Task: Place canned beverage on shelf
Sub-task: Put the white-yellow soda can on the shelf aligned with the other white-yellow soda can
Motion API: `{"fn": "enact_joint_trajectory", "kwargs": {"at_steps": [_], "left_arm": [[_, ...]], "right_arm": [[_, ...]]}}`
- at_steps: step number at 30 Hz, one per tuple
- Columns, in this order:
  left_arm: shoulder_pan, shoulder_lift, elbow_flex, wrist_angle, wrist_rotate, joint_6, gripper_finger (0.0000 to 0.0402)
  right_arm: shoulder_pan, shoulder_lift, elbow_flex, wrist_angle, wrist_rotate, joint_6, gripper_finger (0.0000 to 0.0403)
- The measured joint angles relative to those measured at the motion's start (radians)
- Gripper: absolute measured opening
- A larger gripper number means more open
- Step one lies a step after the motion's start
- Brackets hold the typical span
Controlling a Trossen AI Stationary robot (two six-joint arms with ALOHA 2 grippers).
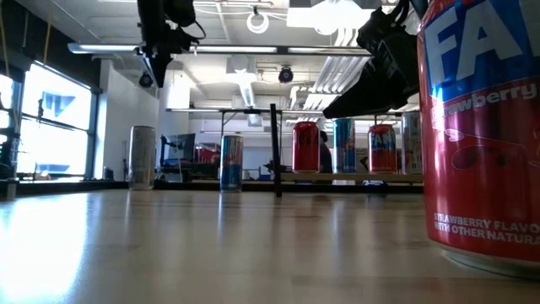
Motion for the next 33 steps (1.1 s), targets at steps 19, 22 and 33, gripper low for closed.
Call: {"fn": "enact_joint_trajectory", "kwargs": {"at_steps": [19,22,33], "left_arm": [[0.005,0.034,-0.243,0.111,-0.068,0.007,0.032],[0.046,0.044,-0.243,0.126,-0.034,0.006,0.0323],[0.158,0.1,-0.227,0.159,0.03,-0.037,0.0322]], "right_arm": [[0.0,0.0,0.0,0.0,0.0,0.0,0.0],[0.0,0.0,0.0,0.0,0.0,0.0,0.0],[0.001,0.0,0.0,0.0,-0.002,0.0,0.0]]}}
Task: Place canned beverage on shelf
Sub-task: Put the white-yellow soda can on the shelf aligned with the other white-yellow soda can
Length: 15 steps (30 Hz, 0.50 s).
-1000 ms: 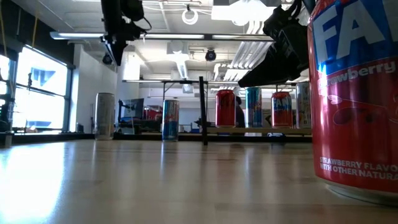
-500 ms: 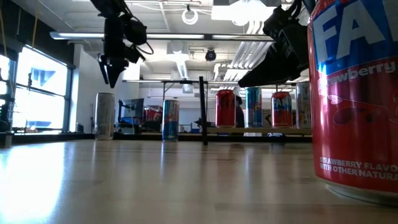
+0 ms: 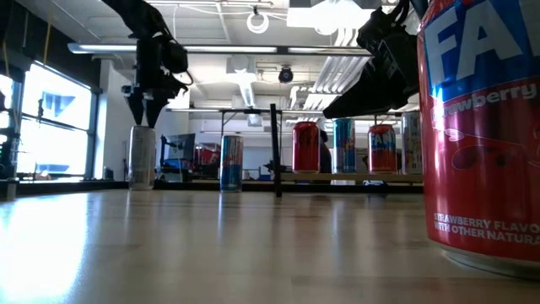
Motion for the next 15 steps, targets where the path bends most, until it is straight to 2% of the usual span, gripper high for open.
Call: {"fn": "enact_joint_trajectory", "kwargs": {"at_steps": [4,15], "left_arm": [[0.018,0.03,0.007,0.005,0.029,-0.019,0.0322],[0.025,0.062,0.01,0.021,0.025,-0.034,0.0322]], "right_arm": [[0.0,0.0,0.0,0.0,-0.001,0.0,0.0],[0.002,0.0,0.0,0.0,-0.004,0.0,0.0]]}}
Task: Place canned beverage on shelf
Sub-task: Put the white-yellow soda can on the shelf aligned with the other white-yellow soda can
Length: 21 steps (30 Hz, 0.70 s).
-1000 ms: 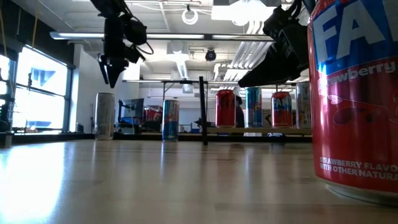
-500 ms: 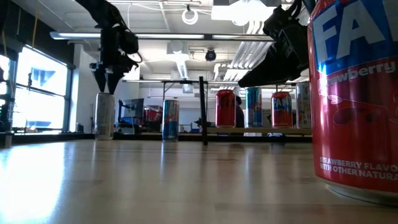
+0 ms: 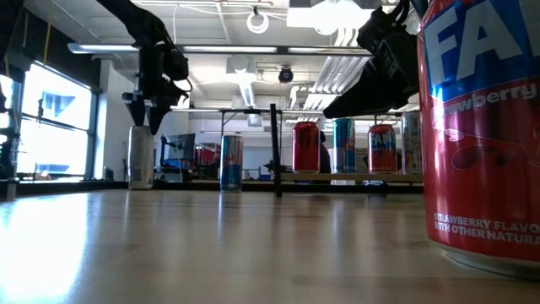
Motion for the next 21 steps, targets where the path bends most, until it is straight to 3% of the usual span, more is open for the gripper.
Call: {"fn": "enact_joint_trajectory", "kwargs": {"at_steps": [12,21], "left_arm": [[-0.012,-0.064,-0.005,-0.013,-0.005,-0.011,0.0321],[-0.009,-0.046,-0.005,0.004,-0.01,-0.029,0.0321]], "right_arm": [[0.0,0.0,0.0,0.0,-0.002,0.0,0.0],[0.0,0.0,0.0,0.0,-0.002,0.0,0.0]]}}
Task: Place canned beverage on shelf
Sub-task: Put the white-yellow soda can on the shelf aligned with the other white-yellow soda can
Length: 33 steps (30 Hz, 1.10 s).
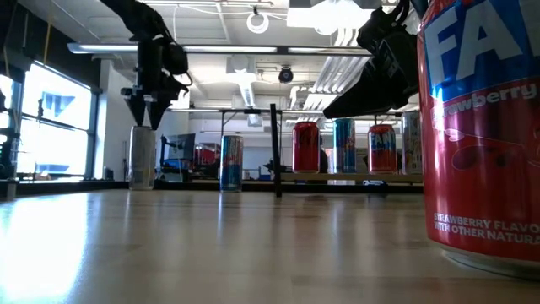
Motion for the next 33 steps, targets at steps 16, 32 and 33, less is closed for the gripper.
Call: {"fn": "enact_joint_trajectory", "kwargs": {"at_steps": [16,32,33], "left_arm": [[0.007,0.028,-0.018,0.015,0.012,-0.026,0.0321],[-0.001,0.028,-0.044,-0.04,0.03,-0.053,0.0312],[-0.002,0.028,-0.044,-0.045,0.028,-0.052,0.0306]], "right_arm": [[0.0,0.0,0.0,0.0,-0.004,0.0,0.0],[0.0,0.0,0.0,0.0,-0.008,0.0,0.0],[0.0,0.0,0.0,0.0,-0.008,0.0,0.0]]}}
